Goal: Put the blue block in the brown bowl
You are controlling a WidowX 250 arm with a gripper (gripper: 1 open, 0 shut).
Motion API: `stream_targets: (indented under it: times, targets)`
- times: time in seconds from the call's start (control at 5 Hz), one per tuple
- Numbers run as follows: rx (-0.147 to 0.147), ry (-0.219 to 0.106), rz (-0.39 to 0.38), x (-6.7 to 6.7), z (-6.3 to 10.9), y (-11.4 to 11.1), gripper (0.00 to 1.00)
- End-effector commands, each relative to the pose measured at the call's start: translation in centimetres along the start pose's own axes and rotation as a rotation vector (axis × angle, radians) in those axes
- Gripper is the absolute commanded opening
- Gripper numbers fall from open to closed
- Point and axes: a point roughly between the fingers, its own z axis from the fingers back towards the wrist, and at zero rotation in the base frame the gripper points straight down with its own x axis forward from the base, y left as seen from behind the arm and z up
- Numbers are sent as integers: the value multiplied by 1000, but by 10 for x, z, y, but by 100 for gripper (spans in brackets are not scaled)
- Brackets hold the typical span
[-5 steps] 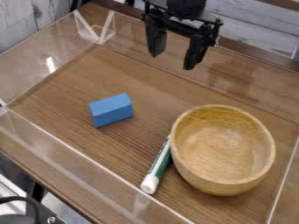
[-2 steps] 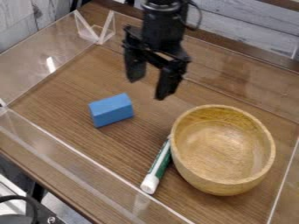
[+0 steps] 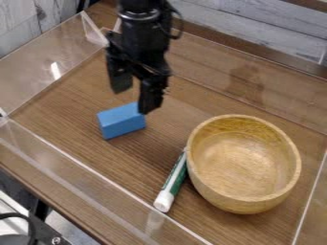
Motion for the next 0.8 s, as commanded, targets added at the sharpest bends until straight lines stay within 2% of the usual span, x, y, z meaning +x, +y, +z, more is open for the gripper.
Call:
stream_targets:
  times: [0.0, 0.6]
  targets:
    - [27, -49, -13, -1, 4, 9, 100]
    - [9, -59, -63, 0, -21, 15, 100]
